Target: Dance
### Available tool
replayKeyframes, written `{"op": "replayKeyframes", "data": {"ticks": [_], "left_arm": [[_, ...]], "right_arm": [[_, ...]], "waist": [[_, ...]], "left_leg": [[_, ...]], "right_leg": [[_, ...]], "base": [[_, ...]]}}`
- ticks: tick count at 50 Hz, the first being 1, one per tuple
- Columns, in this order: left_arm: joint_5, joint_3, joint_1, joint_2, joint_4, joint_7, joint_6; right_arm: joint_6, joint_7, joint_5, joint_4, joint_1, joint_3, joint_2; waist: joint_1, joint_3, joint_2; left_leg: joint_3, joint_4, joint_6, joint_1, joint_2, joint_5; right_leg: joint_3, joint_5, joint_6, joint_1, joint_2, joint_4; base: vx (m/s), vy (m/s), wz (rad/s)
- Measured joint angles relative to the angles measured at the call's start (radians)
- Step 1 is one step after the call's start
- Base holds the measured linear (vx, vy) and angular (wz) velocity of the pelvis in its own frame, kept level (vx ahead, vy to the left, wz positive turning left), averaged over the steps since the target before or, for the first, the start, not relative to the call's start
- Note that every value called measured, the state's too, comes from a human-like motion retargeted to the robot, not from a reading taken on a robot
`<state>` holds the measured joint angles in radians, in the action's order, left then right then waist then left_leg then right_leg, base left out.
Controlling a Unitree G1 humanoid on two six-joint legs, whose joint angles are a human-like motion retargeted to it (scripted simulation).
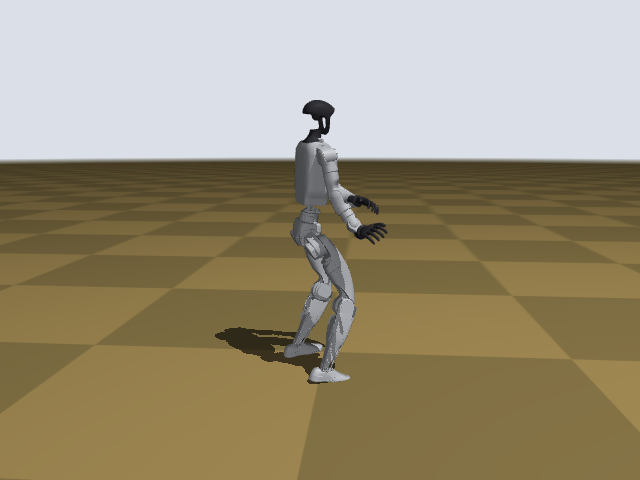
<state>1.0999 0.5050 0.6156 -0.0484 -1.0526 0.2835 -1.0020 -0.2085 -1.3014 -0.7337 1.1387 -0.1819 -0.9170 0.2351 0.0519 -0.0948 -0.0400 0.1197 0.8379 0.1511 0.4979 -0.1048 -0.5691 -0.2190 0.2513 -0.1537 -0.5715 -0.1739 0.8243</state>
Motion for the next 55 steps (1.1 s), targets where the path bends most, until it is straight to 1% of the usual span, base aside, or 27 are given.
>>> {"op": "replayKeyframes", "data": {"ticks": [4,7,10,11,14,16,18,20,22,24,27,30,32,33,35,38,40,41,44,47,48,50,51,52,53,55], "left_arm": [[0.010,0.040,-0.067,0.098,0.022,-0.071,-0.003],[-0.041,0.066,-0.124,0.183,0.055,-0.169,-0.015],[-0.140,0.090,-0.170,0.278,0.105,-0.300,-0.018],[-0.194,0.101,-0.185,0.319,0.138,-0.358,-0.010],[-0.394,0.106,-0.245,0.447,0.259,-0.576,0.038],[-0.552,0.101,-0.285,0.529,0.353,-0.738,0.093],[-0.690,0.094,-0.320,0.607,0.449,-0.867,0.148],[-0.820,0.069,-0.356,0.678,0.550,-0.997,0.215],[-0.928,0.029,-0.385,0.736,0.652,-1.115,0.283],[-1.028,-0.011,-0.405,0.787,0.758,-1.220,0.362],[-1.164,-0.063,-0.420,0.850,0.924,-1.371,0.520],[-1.239,-0.107,-0.425,0.868,1.063,-1.474,0.669],[-1.280,-0.131,-0.420,0.863,1.156,-1.526,0.777],[-1.292,-0.140,-0.419,0.852,1.195,-1.544,0.818],[-1.302,-0.156,-0.424,0.815,1.252,-1.563,0.870],[-1.307,-0.212,-0.436,0.729,1.310,-1.591,0.929],[-1.296,-0.269,-0.464,0.659,1.321,-1.609,0.943],[-1.284,-0.308,-0.481,0.616,1.314,-1.616,0.942],[-1.234,-0.414,-0.521,0.473,1.255,-1.624,0.937],[-1.190,-0.494,-0.529,0.332,1.119,-1.591,0.932],[-1.181,-0.516,-0.523,0.289,1.052,-1.573,0.930],[-1.172,-0.563,-0.521,0.214,0.921,-1.531,0.934],[-1.175,-0.589,-0.521,0.185,0.852,-1.501,0.935],[-1.181,-0.618,-0.522,0.158,0.784,-1.466,0.933],[-1.194,-0.650,-0.524,0.136,0.718,-1.423,0.924],[-1.236,-0.724,-0.531,0.102,0.595,-1.307,0.888]], "right_arm": [[-0.017,0.077,0.046,0.155,0.014,-0.017,-0.065],[-0.021,0.163,0.069,0.249,0.043,0.038,-0.099],[-0.013,0.252,0.104,0.313,0.074,0.143,-0.133],[-0.023,0.304,0.103,0.324,0.090,0.196,-0.137],[-0.031,0.459,0.080,0.324,0.129,0.364,-0.151],[-0.016,0.580,0.010,0.281,0.162,0.461,-0.159],[0.006,0.690,-0.049,0.236,0.189,0.534,-0.164],[-0.014,0.856,-0.101,0.179,0.217,0.599,-0.152],[-0.065,1.060,-0.147,0.107,0.242,0.646,-0.114],[-0.102,1.270,-0.150,0.032,0.260,0.693,-0.054],[-0.169,1.631,-0.119,-0.132,0.277,0.761,0.080],[-0.161,1.954,-0.052,-0.304,0.287,0.804,0.227],[-0.150,2.186,0.013,-0.460,0.306,0.793,0.329],[-0.132,2.277,0.046,-0.531,0.320,0.778,0.375],[-0.100,2.376,0.084,-0.645,0.344,0.733,0.439],[-0.071,2.504,0.141,-0.854,0.410,0.593,0.521],[-0.041,2.546,0.142,-0.959,0.455,0.467,0.533],[-0.027,2.543,0.132,-1.006,0.476,0.396,0.524],[0.015,2.476,0.085,-1.108,0.523,0.193,0.459],[0.084,2.327,0.040,-1.130,0.537,0.019,0.354],[0.109,2.268,0.031,-1.119,0.536,-0.031,0.317],[0.165,2.147,0.023,-1.074,0.530,-0.128,0.244],[0.197,2.072,0.033,-1.037,0.524,-0.173,0.215],[0.229,1.993,0.048,-0.996,0.517,-0.217,0.187],[0.260,1.910,0.072,-0.949,0.503,-0.258,0.162],[0.306,1.744,0.150,-0.847,0.465,-0.327,0.119]], "waist": [[0.025,0.025,-0.022],[0.035,0.047,-0.032],[0.043,0.057,-0.034],[0.045,0.060,-0.034],[0.043,0.068,-0.031],[0.037,0.065,-0.024],[0.031,0.056,-0.014],[0.018,0.043,-0.010],[-0.001,0.031,-0.005],[-0.024,0.019,-0.004],[-0.051,0.000,-0.009],[-0.058,-0.018,-0.026],[-0.062,-0.019,-0.039],[-0.061,-0.018,-0.047],[-0.058,-0.017,-0.066],[-0.062,-0.005,-0.079],[-0.060,-0.001,-0.081],[-0.060,0.000,-0.079],[-0.074,0.000,-0.067],[-0.078,-0.002,-0.055],[-0.070,-0.001,-0.050],[-0.042,0.010,-0.040],[-0.021,0.025,-0.039],[0.001,0.040,-0.041],[0.023,0.056,-0.047],[0.058,0.078,-0.059]], "left_leg": [[0.034,-0.018,0.004,-0.035,-0.029,0.012],[0.043,-0.050,0.007,-0.075,-0.044,0.020],[0.038,-0.103,0.009,-0.114,-0.047,0.031],[0.034,-0.127,0.010,-0.130,-0.047,0.038],[0.012,-0.214,0.010,-0.179,-0.047,0.071],[-0.007,-0.285,0.010,-0.212,-0.043,0.100],[-0.036,-0.358,0.006,-0.240,-0.038,0.133],[-0.063,-0.433,0.001,-0.269,-0.031,0.171],[-0.080,-0.497,-0.002,-0.294,-0.020,0.207],[-0.094,-0.549,-0.007,-0.311,-0.010,0.240],[-0.099,-0.615,-0.019,-0.327,0.008,0.282],[-0.089,-0.665,-0.038,-0.337,0.032,0.316],[-0.101,-0.691,-0.055,-0.341,0.042,0.337],[-0.109,-0.701,-0.063,-0.343,0.046,0.345],[-0.129,-0.716,-0.081,-0.343,0.055,0.361],[-0.173,-0.724,-0.109,-0.329,0.069,0.375],[-0.201,-0.721,-0.128,-0.309,0.082,0.382],[-0.213,-0.716,-0.137,-0.291,0.088,0.385],[-0.262,-0.691,-0.167,-0.218,0.091,0.396],[-0.277,-0.646,-0.224,-0.129,0.087,0.375],[-0.262,-0.623,-0.256,-0.099,0.094,0.351],[-0.217,-0.587,-0.348,-0.065,0.118,0.303],[-0.185,-0.575,-0.380,-0.065,0.121,0.285],[-0.147,-0.564,-0.396,-0.065,0.126,0.268],[-0.096,-0.557,-0.379,-0.066,0.132,0.255],[-0.020,-0.558,-0.312,-0.063,0.138,0.279]], "right_leg": [[-0.032,0.015,0.006,-0.006,-0.024,0.048],[-0.045,0.018,-0.003,0.019,-0.039,0.046],[-0.053,0.004,-0.016,0.055,-0.038,0.004],[-0.051,-0.006,-0.019,0.072,-0.037,-0.020],[-0.039,-0.046,-0.031,0.130,-0.033,-0.116],[-0.026,-0.082,-0.036,0.174,-0.028,-0.201],[-0.008,-0.121,-0.038,0.216,-0.022,-0.291],[0.015,-0.162,-0.034,0.261,-0.015,-0.383],[0.048,-0.196,-0.030,0.307,-0.012,-0.468],[0.086,-0.228,-0.026,0.353,-0.011,-0.546],[0.159,-0.261,-0.016,0.414,-0.012,-0.643],[0.246,-0.277,-0.004,0.468,-0.008,-0.714],[0.288,-0.282,0.007,0.497,-0.001,-0.743],[0.302,-0.283,0.013,0.507,0.003,-0.751],[0.322,-0.281,0.017,0.523,0.009,-0.759],[0.362,-0.269,0.026,0.538,0.017,-0.760],[0.398,-0.258,0.032,0.540,0.021,-0.755],[0.419,-0.251,0.034,0.538,0.024,-0.753],[0.483,-0.225,0.033,0.521,0.029,-0.739],[0.555,-0.192,0.028,0.503,0.028,-0.723],[0.581,-0.183,0.027,0.502,0.030,-0.721],[0.638,-0.168,0.024,0.517,0.039,-0.720],[0.664,-0.167,0.022,0.534,0.036,-0.720],[0.688,-0.166,0.019,0.551,0.029,-0.721],[0.710,-0.166,0.014,0.568,0.016,-0.722],[0.751,-0.168,0.001,0.595,-0.011,-0.727]], "base": [[0.03,0.17,-0.07],[0.05,0.09,0.01],[0.01,0.02,-0.01],[0.00,0.00,0.00],[0.01,-0.09,-0.01],[0.00,-0.14,0.12],[-0.02,-0.16,0.26],[0.03,-0.17,0.40],[0.03,-0.16,0.62],[0.03,-0.15,0.79],[0.04,-0.16,0.81],[0.04,-0.18,0.75],[0.01,-0.20,0.97],[-0.02,-0.22,0.99],[-0.03,-0.22,1.03],[-0.02,-0.23,1.09],[-0.03,-0.20,0.94],[-0.07,-0.20,1.01],[-0.10,-0.20,1.41],[-0.06,-0.16,1.85],[0.05,-0.16,1.86],[0.10,-0.13,1.73],[0.19,-0.11,1.54],[0.27,-0.11,1.37],[0.31,-0.11,1.24],[0.35,-0.09,1.09]]}}
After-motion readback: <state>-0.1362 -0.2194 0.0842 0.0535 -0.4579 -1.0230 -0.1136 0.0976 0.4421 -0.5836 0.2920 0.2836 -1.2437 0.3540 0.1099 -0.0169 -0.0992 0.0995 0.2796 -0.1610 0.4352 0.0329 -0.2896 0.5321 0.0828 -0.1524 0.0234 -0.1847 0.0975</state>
